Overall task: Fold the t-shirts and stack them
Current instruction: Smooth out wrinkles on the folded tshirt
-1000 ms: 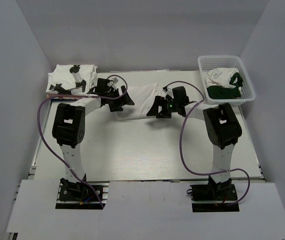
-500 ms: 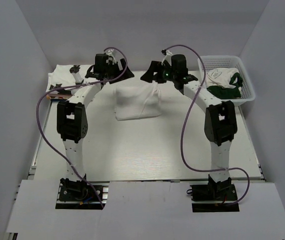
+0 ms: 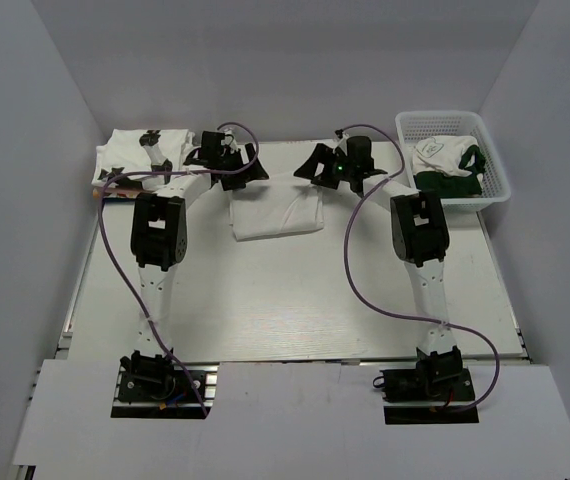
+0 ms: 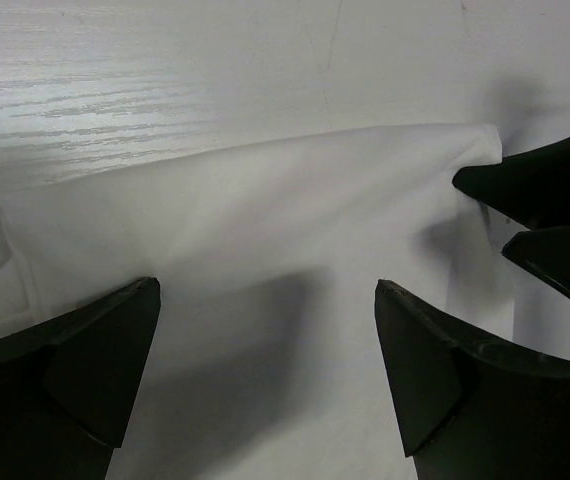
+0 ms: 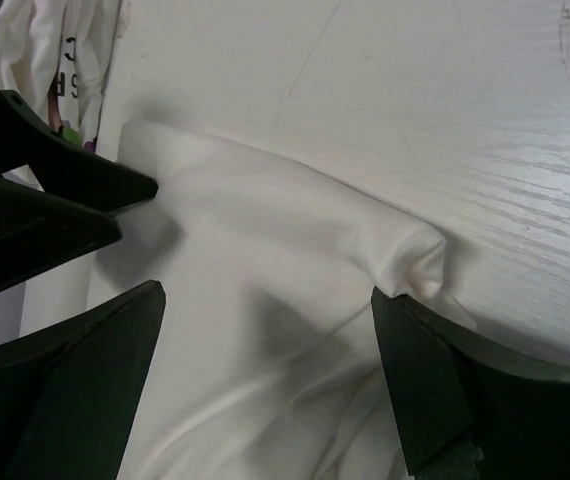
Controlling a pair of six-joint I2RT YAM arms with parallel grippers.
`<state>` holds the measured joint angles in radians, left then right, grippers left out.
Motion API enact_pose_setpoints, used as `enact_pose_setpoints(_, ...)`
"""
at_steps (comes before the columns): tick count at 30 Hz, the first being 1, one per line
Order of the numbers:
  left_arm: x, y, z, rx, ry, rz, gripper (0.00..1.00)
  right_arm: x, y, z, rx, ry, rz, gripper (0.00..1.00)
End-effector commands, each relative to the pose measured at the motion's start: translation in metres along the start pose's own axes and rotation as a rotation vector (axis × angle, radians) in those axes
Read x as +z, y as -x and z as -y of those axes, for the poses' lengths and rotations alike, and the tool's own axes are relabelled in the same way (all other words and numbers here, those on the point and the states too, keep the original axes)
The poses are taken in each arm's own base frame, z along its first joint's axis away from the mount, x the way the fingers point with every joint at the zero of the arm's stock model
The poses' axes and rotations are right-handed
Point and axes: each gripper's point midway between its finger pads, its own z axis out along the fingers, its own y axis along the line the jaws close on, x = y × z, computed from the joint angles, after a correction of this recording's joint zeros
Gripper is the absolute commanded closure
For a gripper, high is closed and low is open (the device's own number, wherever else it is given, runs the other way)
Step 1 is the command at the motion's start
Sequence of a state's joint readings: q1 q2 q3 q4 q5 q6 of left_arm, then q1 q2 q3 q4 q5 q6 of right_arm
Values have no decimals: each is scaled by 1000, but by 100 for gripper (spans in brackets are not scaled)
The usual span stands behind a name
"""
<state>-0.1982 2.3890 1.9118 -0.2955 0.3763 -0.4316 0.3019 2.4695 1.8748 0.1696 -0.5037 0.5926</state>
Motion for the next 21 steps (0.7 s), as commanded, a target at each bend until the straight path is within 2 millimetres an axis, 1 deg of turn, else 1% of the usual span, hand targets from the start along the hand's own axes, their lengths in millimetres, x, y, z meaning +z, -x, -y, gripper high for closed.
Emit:
enact_pose_setpoints(1, -2, -24, -47, -62, 136, -71, 0, -3, -15, 26, 47, -10, -20, 10)
enact_pose_setpoints(2, -4, -19, -51, -67, 131, -59, 0, -6, -15, 26, 52, 0, -26, 10)
enact_pose_setpoints(3, -4, -20, -49, -78, 122, -62, 0, -10, -8, 18, 37, 13, -15, 10)
enact_pose_setpoints(4, -3, -18, -46, -75, 104, -58, 0, -16, -8, 21, 44, 9, -18, 10)
enact_pose_setpoints(5, -10, -4, -43, -71, 98, -29, 0, -19, -6, 18, 31, 9, -12, 10)
enact_pose_setpoints(6, -14, 8, -34, -56, 72, 0, 0, -30, 9, 0, -15, 29, 16, 10)
enact_pose_setpoints(7, -17, 15, -30, -38, 63, 21, 0, -35, 13, -4, -32, 31, 19, 10)
enact_pose_setpoints(8, -23, 33, -18, 4, 34, 61, 0, -39, 3, -4, -66, 29, -6, 10)
enact_pose_setpoints(9, -31, 43, -11, 9, 30, 72, 0, -53, 19, -25, -100, 42, 23, 10)
enact_pose_setpoints(10, -36, 49, -6, 23, 29, 76, 0, -58, 12, -25, -98, 25, 6, 10)
enact_pose_setpoints(11, -48, 66, 6, 47, 17, 106, 0, -70, 13, -30, -123, 14, 18, 10)
enact_pose_setpoints(12, -54, 70, 7, 47, 34, 115, 0, -74, 1, -28, -123, 11, 11, 10)
enact_pose_setpoints(13, -69, 74, 19, 67, 36, 130, 0, -85, 6, -44, -146, 35, 32, 10)
enact_pose_setpoints(14, -77, 76, 17, 66, 67, 147, 0, -97, -1, -56, -148, 54, 30, 10)
enact_pose_setpoints(15, -85, 76, 18, 68, 76, 159, 0, -103, -13, -53, -139, 59, 22, 10)
enact_pose_setpoints(16, -92, 73, 20, 67, 77, 156, 0, -117, -5, -73, -169, 82, 50, 10)
enact_pose_setpoints(17, -105, 65, 17, 62, 109, 161, 0, -121, -9, -75, -167, 83, 46, 10)
enact_pose_setpoints(18, -110, 59, 14, 58, 125, 156, 0, -124, -37, -65, -136, 64, 0, 10)
enact_pose_setpoints(19, -109, 38, 2, 41, 155, 115, 0, -136, -32, -79, -157, 83, 24, 10)
enact_pose_setpoints(20, -111, 30, -2, 25, 171, 104, 0, -139, -37, -82, -158, 87, 22, 10)
enact_pose_setpoints(21, -117, 27, 0, 27, 168, 110, 0, -142, -60, -72, -131, 66, -17, 10)
